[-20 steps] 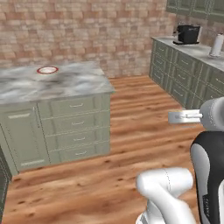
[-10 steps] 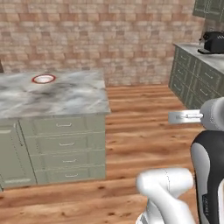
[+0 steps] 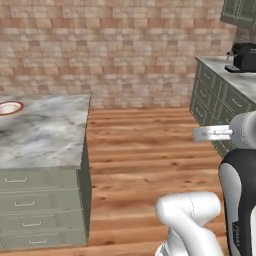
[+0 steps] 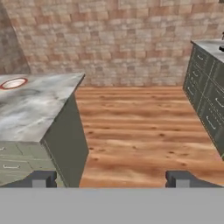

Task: Transport the steak and lime to the fridge. Place the steak on the rack containing meat and place the lime on the rack containing the vegetable, ensuring meats and vegetables are on different racks.

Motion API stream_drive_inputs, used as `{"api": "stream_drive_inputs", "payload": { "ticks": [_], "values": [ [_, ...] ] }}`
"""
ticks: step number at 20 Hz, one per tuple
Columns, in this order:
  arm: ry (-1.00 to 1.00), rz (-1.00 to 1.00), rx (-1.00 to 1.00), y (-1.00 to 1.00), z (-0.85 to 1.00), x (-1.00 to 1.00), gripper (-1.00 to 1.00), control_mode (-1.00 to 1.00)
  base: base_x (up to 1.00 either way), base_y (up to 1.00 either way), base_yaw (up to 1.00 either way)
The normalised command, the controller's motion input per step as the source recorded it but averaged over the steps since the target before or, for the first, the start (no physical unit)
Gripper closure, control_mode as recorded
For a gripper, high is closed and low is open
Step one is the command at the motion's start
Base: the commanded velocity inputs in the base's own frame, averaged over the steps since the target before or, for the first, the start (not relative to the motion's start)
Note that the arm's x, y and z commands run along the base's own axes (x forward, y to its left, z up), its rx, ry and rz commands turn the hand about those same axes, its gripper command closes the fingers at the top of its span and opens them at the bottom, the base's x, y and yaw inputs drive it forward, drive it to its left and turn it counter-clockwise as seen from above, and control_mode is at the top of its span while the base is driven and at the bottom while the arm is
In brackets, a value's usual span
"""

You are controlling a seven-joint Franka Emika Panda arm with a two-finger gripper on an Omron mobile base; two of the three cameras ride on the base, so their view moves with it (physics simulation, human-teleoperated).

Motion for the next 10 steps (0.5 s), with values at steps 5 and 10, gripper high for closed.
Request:
{"api": "stream_drive_inputs", "payload": {
  "ticks": [5,10],
  "values": [
    [0.0,0.0,0.0,0.0,0.0,0.0,-1.0,1.0,1.0,-0.74,0.29],
    [0.0,0.0,0.0,0.0,0.0,0.0,-1.0,1.0,1.0,-0.49,0.36]
  ]
}}
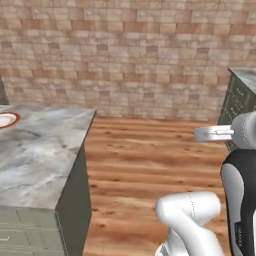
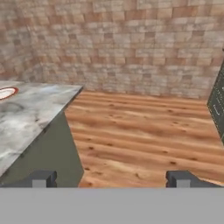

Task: Transport the steak and lime to the fridge. Place the steak on the rack containing meat and place the lime on the rack containing the vegetable, ensuring meats and vegetables are on different racks.

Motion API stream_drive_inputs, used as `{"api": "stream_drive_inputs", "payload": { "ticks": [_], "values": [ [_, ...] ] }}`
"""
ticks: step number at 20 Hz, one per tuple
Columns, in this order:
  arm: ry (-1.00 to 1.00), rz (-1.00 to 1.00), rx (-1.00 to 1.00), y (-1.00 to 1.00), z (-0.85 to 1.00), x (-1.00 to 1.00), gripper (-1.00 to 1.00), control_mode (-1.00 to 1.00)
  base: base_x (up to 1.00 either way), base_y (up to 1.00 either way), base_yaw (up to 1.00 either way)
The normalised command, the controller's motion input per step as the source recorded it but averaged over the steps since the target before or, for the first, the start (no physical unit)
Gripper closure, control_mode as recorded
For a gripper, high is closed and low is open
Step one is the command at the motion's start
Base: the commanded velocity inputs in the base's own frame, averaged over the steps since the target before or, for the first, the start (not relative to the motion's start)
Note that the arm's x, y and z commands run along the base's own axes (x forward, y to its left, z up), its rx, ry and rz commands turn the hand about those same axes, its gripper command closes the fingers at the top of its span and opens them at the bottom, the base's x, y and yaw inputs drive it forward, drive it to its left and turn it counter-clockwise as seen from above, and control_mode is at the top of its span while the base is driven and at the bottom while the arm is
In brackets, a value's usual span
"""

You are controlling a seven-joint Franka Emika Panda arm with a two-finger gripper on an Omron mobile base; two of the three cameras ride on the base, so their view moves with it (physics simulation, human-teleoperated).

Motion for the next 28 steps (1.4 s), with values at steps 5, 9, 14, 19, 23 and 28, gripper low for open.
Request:
{"api": "stream_drive_inputs", "payload": {
  "ticks": [5,9,14,19,23,28],
  "values": [
    [0.0,0.0,0.0,0.0,0.0,0.0,-1.0,1.0,1.0,-0.52,0.44],
    [0.0,0.0,0.0,0.0,0.0,0.0,-1.0,1.0,1.0,-0.84,0.41],
    [0.0,0.0,0.0,0.0,0.0,0.0,-1.0,1.0,1.0,-0.92,0.4],
    [0.0,0.0,0.0,0.0,0.0,0.0,-1.0,1.0,1.0,-0.94,0.4],
    [0.0,0.0,0.0,0.0,0.0,0.0,-1.0,1.0,0.99,-1.0,0.34],
    [0.0,0.0,0.0,0.0,0.0,0.0,-1.0,1.0,0.89,-0.99,0.42]
  ]
}}
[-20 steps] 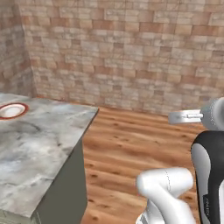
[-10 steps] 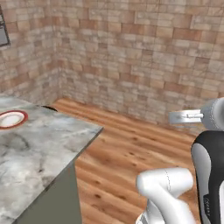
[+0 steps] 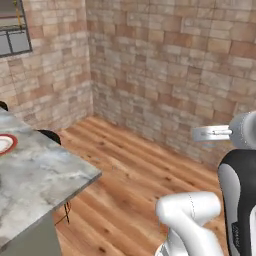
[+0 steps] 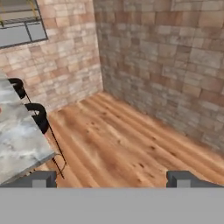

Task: Transport the steak and lime to the fridge. Place the steak on the rack containing meat and place the lime on the rack containing the vegetable, ensuring meats and vegetables are on different racks.

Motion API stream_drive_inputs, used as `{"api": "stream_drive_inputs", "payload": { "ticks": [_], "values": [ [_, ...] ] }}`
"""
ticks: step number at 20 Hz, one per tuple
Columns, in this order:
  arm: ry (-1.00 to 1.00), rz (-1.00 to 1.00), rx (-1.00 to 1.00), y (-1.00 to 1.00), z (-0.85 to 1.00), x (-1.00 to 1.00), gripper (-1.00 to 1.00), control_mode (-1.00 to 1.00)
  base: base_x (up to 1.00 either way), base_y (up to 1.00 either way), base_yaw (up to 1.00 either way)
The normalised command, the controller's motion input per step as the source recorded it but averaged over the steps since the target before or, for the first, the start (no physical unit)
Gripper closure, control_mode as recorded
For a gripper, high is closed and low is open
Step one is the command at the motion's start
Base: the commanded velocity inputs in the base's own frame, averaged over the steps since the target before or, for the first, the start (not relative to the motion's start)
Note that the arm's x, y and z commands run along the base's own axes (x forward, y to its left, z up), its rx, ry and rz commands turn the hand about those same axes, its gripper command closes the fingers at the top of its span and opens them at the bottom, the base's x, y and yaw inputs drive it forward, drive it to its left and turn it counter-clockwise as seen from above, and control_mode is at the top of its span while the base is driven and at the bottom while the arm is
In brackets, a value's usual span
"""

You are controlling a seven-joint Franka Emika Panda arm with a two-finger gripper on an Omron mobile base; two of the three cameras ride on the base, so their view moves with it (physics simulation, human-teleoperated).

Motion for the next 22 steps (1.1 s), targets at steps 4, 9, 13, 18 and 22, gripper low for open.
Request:
{"api": "stream_drive_inputs", "payload": {
  "ticks": [4,9,13,18,22],
  "values": [
    [0.0,0.0,0.0,0.0,0.0,0.0,-1.0,1.0,0.81,-0.85,0.53],
    [0.0,0.0,0.0,0.0,0.0,0.0,-1.0,1.0,0.69,-0.67,0.63],
    [0.0,0.0,0.0,0.0,0.0,0.0,-1.0,1.0,0.55,-0.38,0.78],
    [0.0,0.0,0.0,0.0,0.0,0.0,-1.0,1.0,0.6,-0.55,0.71],
    [0.0,0.0,0.0,0.0,0.0,0.0,-1.0,1.0,0.6,-0.68,0.66]
  ]
}}
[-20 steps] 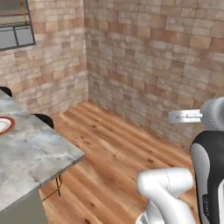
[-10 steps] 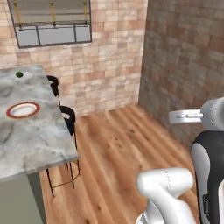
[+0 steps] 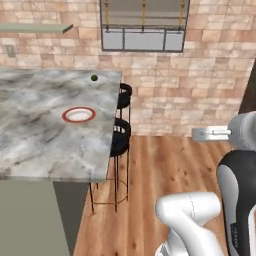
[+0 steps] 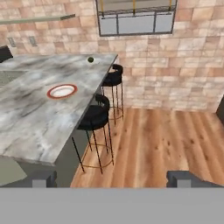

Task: Transport the steak and lime to the fridge. Place the steak on the rack containing meat and place the lime on the rack containing the vegetable, ensuring meats and vegetables are on different racks.

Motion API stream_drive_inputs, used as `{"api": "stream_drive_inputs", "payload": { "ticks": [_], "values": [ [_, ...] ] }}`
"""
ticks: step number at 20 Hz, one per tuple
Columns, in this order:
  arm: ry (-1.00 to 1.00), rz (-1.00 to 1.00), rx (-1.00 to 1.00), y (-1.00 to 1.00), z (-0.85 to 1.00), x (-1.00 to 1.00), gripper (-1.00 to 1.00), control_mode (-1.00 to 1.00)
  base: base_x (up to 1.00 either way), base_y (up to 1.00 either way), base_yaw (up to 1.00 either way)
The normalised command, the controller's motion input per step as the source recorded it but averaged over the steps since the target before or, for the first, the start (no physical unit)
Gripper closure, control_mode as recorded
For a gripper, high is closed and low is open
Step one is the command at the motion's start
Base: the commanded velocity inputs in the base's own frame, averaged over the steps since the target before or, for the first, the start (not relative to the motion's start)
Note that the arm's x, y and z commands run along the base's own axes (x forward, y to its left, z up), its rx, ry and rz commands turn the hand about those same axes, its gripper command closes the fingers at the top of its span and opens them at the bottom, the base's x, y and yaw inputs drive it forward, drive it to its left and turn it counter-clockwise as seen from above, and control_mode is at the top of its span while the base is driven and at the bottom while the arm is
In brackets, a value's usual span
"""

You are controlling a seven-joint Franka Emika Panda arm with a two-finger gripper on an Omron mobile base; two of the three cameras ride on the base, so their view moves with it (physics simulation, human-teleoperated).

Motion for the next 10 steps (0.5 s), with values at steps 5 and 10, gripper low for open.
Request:
{"api": "stream_drive_inputs", "payload": {
  "ticks": [5,10],
  "values": [
    [0.0,0.0,0.0,0.0,0.0,0.0,-1.0,1.0,0.44,-0.73,0.66],
    [0.0,0.0,0.0,0.0,0.0,0.0,-1.0,1.0,0.27,-0.88,0.62]
  ]
}}
